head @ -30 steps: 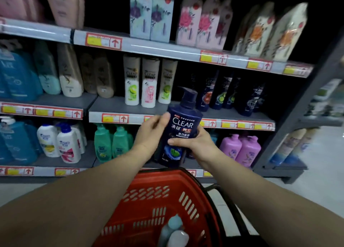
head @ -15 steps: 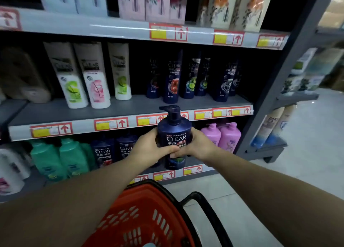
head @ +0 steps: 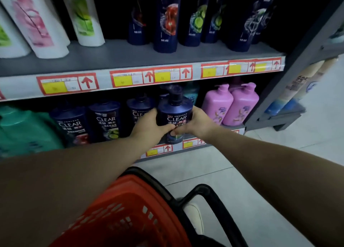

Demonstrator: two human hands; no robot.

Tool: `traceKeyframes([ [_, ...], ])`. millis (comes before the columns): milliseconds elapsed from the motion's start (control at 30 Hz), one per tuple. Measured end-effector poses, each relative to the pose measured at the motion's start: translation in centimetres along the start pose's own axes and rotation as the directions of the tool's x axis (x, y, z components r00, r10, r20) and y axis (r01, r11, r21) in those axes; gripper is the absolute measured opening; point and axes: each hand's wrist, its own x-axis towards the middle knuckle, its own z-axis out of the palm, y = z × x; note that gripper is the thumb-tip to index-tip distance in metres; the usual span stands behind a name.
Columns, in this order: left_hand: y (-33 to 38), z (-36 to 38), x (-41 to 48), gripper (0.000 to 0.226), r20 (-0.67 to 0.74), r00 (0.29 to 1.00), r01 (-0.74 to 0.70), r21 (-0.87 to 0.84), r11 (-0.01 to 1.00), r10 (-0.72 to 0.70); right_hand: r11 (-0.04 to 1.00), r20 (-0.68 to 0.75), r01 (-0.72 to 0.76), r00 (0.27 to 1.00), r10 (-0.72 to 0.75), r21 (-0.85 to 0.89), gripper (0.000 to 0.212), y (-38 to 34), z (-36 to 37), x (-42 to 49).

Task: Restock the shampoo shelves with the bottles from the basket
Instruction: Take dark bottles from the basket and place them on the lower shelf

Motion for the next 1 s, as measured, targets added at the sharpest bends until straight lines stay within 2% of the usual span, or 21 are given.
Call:
traceKeyframes([
  [100, -2.3, 1.6, 1.4, 0.068, -0.023, 0.998, 0.058, -0.132, 0.99, -0.061, 1.0, -0.018, 0.001, 1.0, -0.001, 0.018, 0.066, 1.1, 0.2, 1.6],
  [200, -2.4, 1.7, 1.0, 0.065, 0.02, 0.998, 0.061, -0.184, 0.981, -0.059, 1.0, -0.043, 0.008, 0.999, -0.007, 0.009, 0.06, 1.4, 0.5, 2.9],
  [400, -2.8, 0.9, 0.9, 0.064, 0.068, 0.988, 0.144, -0.132, 0.981, -0.135, 0.998, -0.008, -0.022, 1.0, 0.022, -0.063, 0.062, 2.2, 1.6, 4.2],
  [500, -2.6, 0.8, 0.3, 0.048, 0.096, 0.985, 0.156, -0.111, 0.981, -0.146, 0.998, -0.04, -0.011, 0.999, 0.009, -0.057, 0.065, 2.7, 2.0, 4.4],
  [600, -2.5, 0.9, 0.5, 0.013, 0.126, 0.977, 0.187, -0.1, 0.977, -0.174, 0.999, -0.082, -0.013, 0.997, 0.01, -0.038, 0.078, 3.2, 1.9, 4.7],
  [633, -2.2, 0.7, 0.5, 0.009, 0.134, 0.974, 0.197, -0.1, 0.975, -0.183, 0.999, -0.097, -0.013, 0.995, 0.008, -0.045, 0.079, 3.2, 1.8, 4.8],
  [833, -1.6, 0.5, 0.4, 0.026, 0.186, 0.96, 0.216, -0.009, 0.976, -0.21, 0.996, -0.118, -0.018, 0.993, 0.008, -0.089, 0.077, 4.1, 1.7, 4.7],
  [900, -1.9, 0.5, 0.5, 0.006, 0.196, 0.956, 0.224, -0.006, 0.974, -0.219, 0.997, -0.116, -0.018, 0.993, 0.008, -0.08, 0.077, 4.2, 1.8, 4.7],
  [1000, -1.9, 0.4, 0.6, 0.046, 0.23, 0.945, 0.247, -0.044, 0.968, -0.231, 0.997, -0.139, -0.038, 0.99, 0.028, -0.07, 0.08, 4.3, 2.0, 4.7],
])
